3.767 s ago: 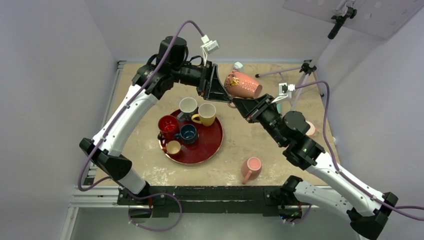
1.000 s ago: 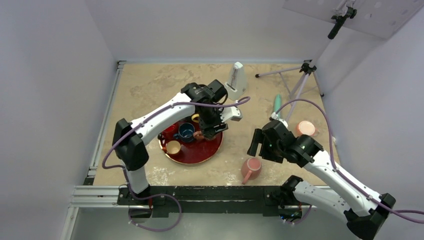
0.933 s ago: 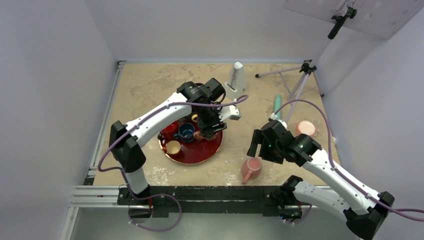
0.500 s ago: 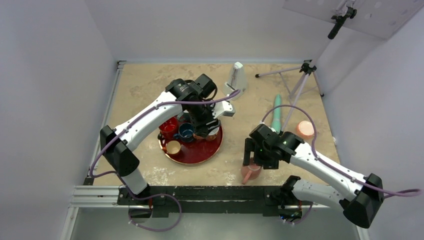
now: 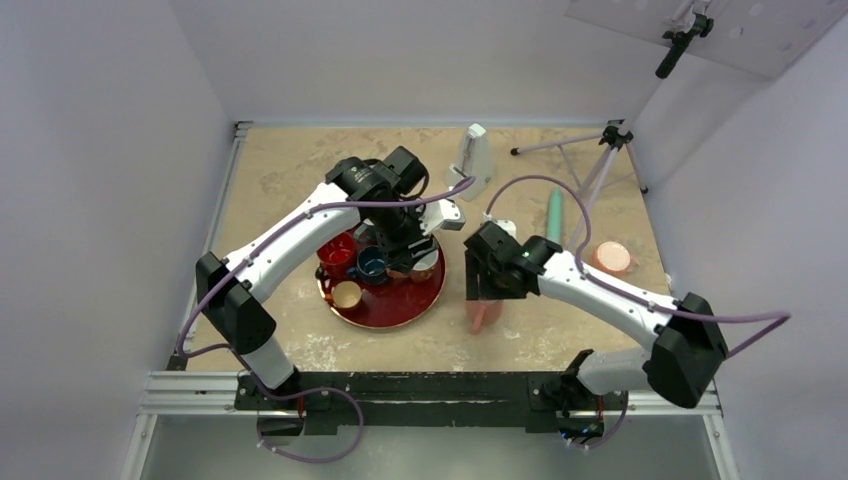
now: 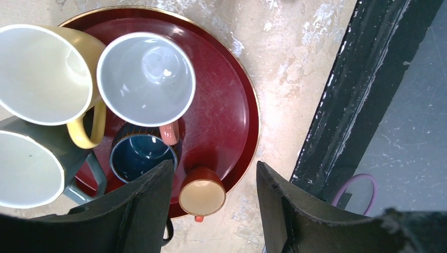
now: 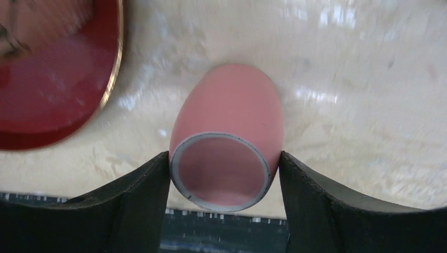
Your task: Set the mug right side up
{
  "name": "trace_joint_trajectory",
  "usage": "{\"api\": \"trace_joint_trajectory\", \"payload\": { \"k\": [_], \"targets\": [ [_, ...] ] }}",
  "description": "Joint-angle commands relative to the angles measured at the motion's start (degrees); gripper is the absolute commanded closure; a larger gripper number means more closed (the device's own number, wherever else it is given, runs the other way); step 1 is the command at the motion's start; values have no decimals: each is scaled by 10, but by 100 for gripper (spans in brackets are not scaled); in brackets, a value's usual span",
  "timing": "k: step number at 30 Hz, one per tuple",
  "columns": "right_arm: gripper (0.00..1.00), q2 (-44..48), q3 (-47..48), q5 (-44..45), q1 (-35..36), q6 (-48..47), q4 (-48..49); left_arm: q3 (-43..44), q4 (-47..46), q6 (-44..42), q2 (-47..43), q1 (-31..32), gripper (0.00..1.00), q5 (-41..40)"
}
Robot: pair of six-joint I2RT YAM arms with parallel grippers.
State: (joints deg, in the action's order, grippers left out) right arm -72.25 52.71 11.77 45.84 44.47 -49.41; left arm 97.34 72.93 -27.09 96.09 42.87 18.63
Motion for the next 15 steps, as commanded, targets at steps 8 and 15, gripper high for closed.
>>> {"api": "trace_joint_trajectory", "payload": {
  "k": [8, 15],
  "targets": [
    [1, -127, 113, 179, -1, -80, 24, -9, -30, 5, -41, -32, 37, -2],
    [2, -70, 88, 150, 0, 18, 17, -12, -32, 9, -43, -36, 37, 6]
  ]
}}
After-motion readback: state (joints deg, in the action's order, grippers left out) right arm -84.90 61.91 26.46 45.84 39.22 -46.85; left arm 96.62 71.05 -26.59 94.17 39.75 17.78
